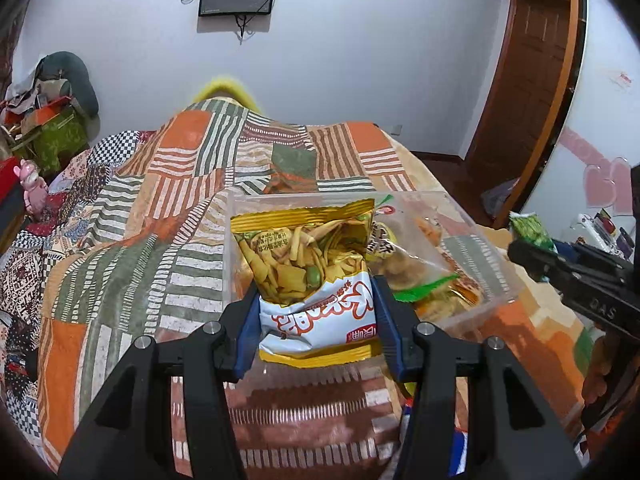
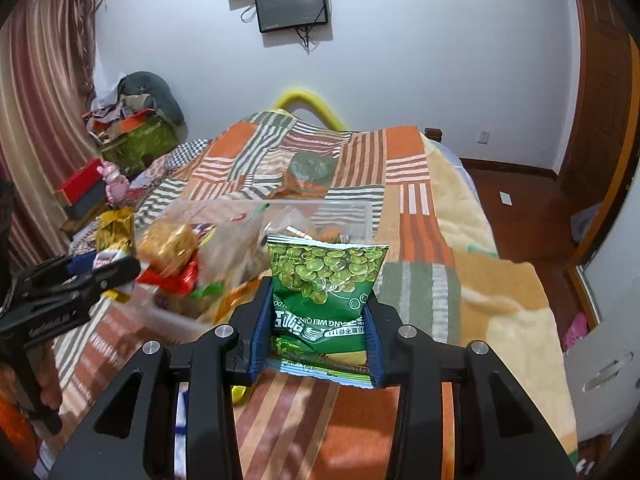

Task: Organize snacks
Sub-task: 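Carry the chip bag and pea bag into the clear box and release both, then grasp the blue-white snack bag with left gripper while right gripper grasps the green jelly cup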

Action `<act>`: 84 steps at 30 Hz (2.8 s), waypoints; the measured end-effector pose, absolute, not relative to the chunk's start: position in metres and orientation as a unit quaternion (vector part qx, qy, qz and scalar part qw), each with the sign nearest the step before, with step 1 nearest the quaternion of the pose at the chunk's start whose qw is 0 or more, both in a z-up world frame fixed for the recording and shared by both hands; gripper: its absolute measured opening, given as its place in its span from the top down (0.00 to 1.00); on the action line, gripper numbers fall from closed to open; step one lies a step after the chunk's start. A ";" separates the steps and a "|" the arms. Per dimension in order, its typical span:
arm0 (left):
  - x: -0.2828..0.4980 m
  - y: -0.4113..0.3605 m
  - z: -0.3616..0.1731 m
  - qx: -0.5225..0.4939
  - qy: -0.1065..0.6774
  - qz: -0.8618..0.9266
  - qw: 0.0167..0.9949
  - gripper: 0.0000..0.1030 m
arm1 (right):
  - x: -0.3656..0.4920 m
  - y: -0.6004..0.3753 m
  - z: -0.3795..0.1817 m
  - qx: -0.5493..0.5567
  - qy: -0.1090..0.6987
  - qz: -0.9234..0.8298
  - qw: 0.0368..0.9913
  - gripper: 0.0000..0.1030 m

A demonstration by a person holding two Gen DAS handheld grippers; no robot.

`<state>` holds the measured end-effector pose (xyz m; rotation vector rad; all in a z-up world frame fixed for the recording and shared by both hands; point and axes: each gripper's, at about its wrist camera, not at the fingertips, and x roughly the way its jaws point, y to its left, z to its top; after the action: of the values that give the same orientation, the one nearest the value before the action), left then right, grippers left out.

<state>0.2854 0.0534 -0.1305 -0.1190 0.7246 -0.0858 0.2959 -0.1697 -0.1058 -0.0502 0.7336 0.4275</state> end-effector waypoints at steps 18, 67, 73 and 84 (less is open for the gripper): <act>0.305 0.050 -0.157 -0.038 0.387 -0.033 0.921 0.42 | 0.322 -0.155 -0.130 -0.052 0.410 0.211 0.886 0.59; 0.193 0.018 -0.188 -0.062 0.437 -0.074 0.894 0.35 | 0.224 -0.166 -0.138 -0.032 0.434 0.252 0.864 0.29; 0.188 0.046 -0.178 -0.073 0.420 -0.050 0.903 0.35 | 0.252 -0.135 -0.154 -0.020 0.460 0.261 0.849 0.29; 0.192 0.064 -0.168 -0.088 0.400 -0.047 0.911 0.35 | 0.265 -0.113 -0.176 -0.024 0.499 0.269 0.823 0.56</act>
<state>0.1921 0.0640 -0.1679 -0.1822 0.8250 -0.0959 0.2651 -0.1134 -0.1765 -0.0505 1.0615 0.5714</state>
